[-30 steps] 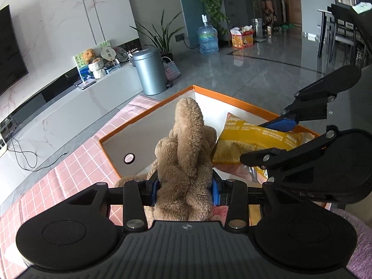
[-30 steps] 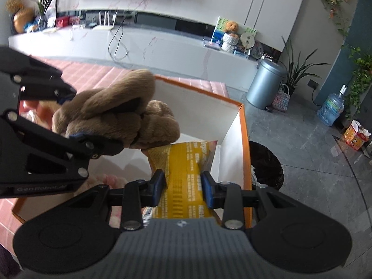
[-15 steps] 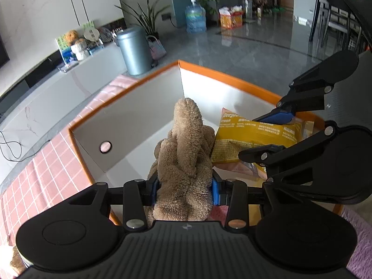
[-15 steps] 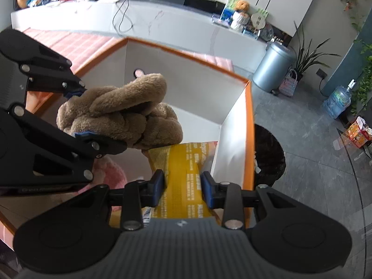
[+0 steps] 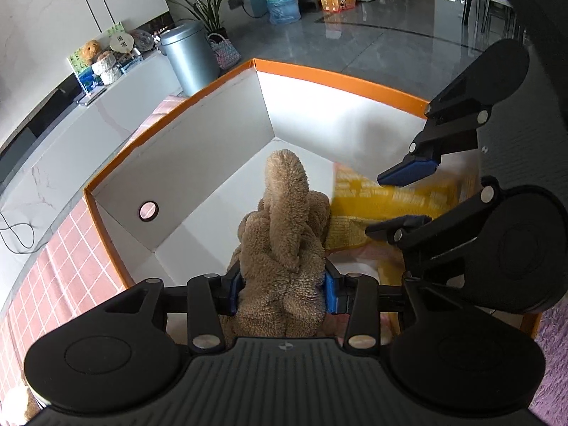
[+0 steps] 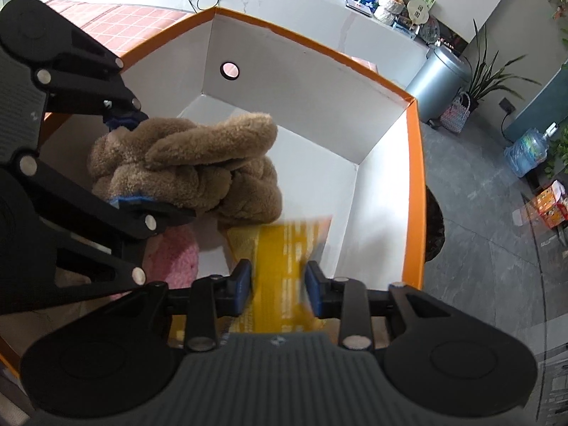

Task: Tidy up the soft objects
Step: 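Lower the towel and packet into the box and open both grippers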

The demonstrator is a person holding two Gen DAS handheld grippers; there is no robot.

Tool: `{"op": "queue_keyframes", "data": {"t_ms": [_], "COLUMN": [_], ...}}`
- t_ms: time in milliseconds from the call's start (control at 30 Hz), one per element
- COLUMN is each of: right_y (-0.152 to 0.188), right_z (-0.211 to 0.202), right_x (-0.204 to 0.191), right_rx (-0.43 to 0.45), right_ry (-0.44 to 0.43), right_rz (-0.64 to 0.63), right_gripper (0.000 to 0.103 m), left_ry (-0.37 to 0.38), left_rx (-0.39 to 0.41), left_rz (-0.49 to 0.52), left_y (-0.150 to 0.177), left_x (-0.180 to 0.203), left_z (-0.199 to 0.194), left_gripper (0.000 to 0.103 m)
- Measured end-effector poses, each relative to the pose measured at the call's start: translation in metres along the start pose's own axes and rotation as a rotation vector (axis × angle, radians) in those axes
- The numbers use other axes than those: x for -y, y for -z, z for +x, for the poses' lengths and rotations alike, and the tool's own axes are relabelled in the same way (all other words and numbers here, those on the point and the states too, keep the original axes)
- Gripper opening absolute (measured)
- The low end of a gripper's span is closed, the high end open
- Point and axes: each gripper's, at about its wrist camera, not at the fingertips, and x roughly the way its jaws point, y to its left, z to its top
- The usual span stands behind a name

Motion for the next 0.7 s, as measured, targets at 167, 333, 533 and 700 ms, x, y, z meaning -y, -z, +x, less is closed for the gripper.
{"op": "queue_keyframes", "data": {"t_ms": [167, 333, 533, 700], "right_y": [0.002, 0.002, 0.002, 0.006], "right_z": [-0.003, -0.005, -0.014, -0.025], "right_x": [0.001, 0.001, 0.003, 0.004], "right_rx": [0.001, -0.004, 0.023, 0.042], "right_ry": [0.008, 0.016, 0.028, 0.03], "right_rz": [-0.013, -0.014, -0.004, 0.013], "right_gripper": [0.031, 0.035, 0.041, 0.045], "left_ry": [-0.012, -0.029, -0.028, -0.029], "left_rx": [-0.012, -0.024, 0.008, 0.029], "left_rz": [-0.002, 0.011, -0.053, -0.071], "left_y": [-0.002, -0.002, -0.002, 0.0], "left_x": [0.001, 0.003, -0.005, -0.006], "left_z": [0.0, -0.002, -0.015, -0.028], "left_gripper": [0.055, 0.063, 0.075, 0.077]}}
